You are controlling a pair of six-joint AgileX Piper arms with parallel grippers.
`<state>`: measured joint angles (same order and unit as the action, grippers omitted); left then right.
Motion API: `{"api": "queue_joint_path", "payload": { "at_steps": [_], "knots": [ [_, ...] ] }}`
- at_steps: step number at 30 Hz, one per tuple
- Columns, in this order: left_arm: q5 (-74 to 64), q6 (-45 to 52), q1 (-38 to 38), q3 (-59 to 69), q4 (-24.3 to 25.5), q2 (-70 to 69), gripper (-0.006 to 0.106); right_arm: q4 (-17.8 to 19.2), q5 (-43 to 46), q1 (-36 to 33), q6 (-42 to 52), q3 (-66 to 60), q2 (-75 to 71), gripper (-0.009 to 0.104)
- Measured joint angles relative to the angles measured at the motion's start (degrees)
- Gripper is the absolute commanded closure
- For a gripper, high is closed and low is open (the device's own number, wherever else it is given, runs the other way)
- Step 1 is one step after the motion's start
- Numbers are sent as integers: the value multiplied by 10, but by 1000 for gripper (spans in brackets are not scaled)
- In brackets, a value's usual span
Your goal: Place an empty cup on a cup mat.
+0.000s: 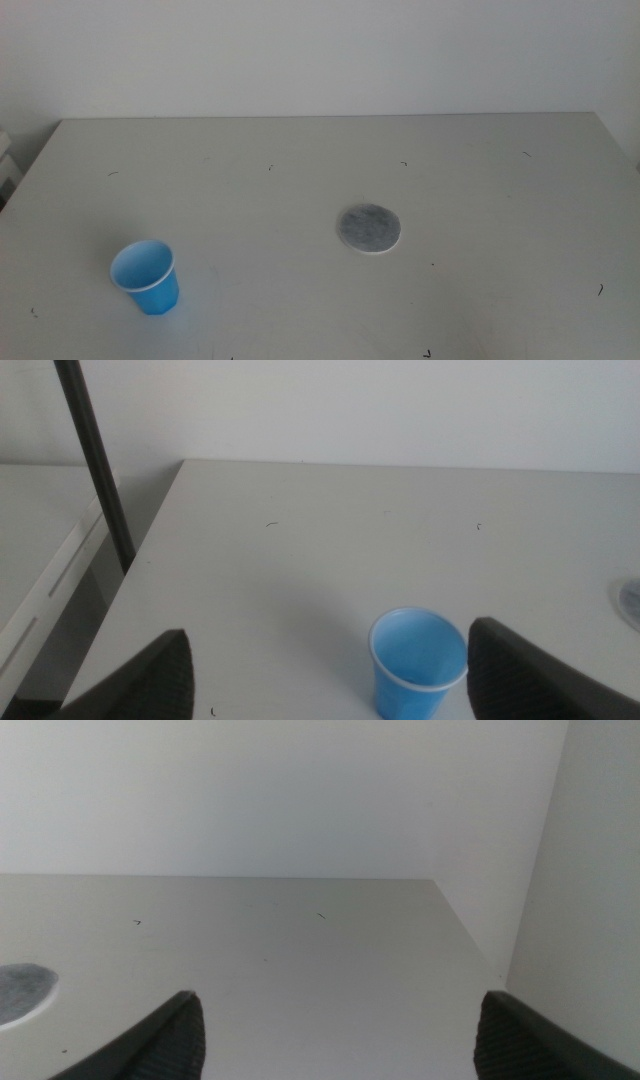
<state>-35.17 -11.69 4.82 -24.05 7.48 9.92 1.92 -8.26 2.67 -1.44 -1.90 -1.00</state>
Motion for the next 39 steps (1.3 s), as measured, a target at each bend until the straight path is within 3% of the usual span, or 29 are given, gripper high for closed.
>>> {"api": "queue_joint_path", "payload": {
  "at_steps": [25,39],
  "knots": [
    [-261,39,0,-440,-16,377,-3,0,0,0,0,0,0,1],
    [-358,45,0,-507,-30,526,-3,0,0,0,0,0,0,1]
  ]
}}
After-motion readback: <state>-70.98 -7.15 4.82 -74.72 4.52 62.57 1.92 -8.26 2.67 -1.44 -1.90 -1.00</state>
